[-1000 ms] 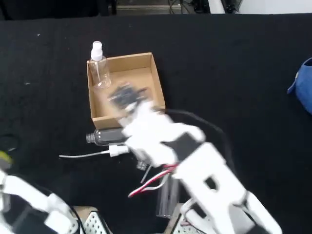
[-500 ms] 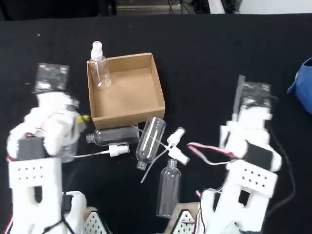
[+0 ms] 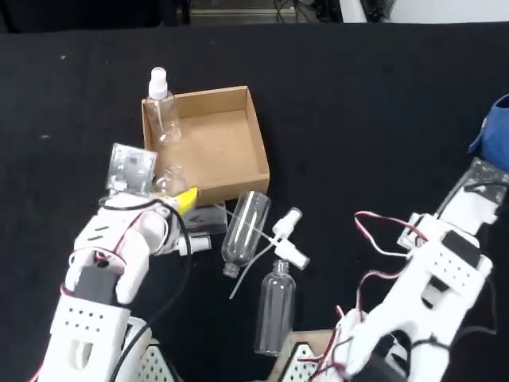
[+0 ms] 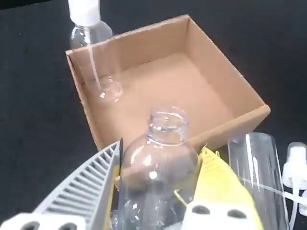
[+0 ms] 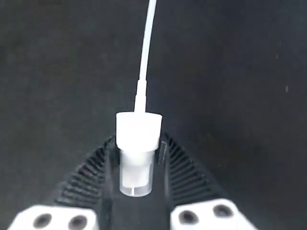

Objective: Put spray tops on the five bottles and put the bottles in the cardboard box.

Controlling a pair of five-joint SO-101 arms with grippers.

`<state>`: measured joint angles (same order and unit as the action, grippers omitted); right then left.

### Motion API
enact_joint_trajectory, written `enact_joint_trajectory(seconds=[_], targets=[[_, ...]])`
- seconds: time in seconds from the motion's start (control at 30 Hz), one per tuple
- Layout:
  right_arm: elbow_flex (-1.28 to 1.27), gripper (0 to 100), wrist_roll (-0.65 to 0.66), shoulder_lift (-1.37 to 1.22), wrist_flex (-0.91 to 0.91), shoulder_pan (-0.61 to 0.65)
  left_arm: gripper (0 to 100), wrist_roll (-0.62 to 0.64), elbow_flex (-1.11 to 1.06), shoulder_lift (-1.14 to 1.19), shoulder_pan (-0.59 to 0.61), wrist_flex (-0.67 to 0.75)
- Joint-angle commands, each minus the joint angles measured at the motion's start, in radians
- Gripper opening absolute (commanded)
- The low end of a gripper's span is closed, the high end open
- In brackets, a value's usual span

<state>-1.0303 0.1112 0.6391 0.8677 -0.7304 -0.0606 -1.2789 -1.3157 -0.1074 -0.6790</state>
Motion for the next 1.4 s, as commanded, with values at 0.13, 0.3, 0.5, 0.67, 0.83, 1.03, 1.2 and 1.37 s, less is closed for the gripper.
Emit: enact_joint_trajectory(seconds=[0.13, 0.3, 0.5, 0.67, 0.83, 1.03, 1.2, 1.37], targets=[[0.076, 5.4, -0.155, -0.183, 0.0, -0.015, 3, 0.026, -0.148, -0.293, -0.015, 0.04], [0.197, 21.4, -0.203, -0.217, 0.216, -0.011, 3, 0.025, -0.214, -0.488, -0.013, -0.057], [0.303, 21.1, -0.091, -0.216, 0.342, -0.012, 3, 0.023, -0.194, -0.489, -0.013, -0.109], [0.331, 21.2, 0.381, -0.225, 0.341, -0.021, 3, 0.025, -0.196, -0.493, -0.007, -0.114], [0.323, 21.3, 0.898, -0.225, 0.364, -0.072, 3, 0.026, -0.196, -0.493, 0.042, -0.106], [0.317, 21.5, 1.372, -0.226, 0.359, -0.157, 3, 0.026, -0.196, -0.493, 0.056, -0.106], [0.283, 21.5, 1.636, -0.226, 0.358, -0.163, 3, 0.026, -0.196, -0.493, 0.053, -0.109], [0.16, 21.2, 1.964, -0.226, 0.267, -0.169, 3, 0.026, -0.196, -0.493, 0.053, -0.114]])
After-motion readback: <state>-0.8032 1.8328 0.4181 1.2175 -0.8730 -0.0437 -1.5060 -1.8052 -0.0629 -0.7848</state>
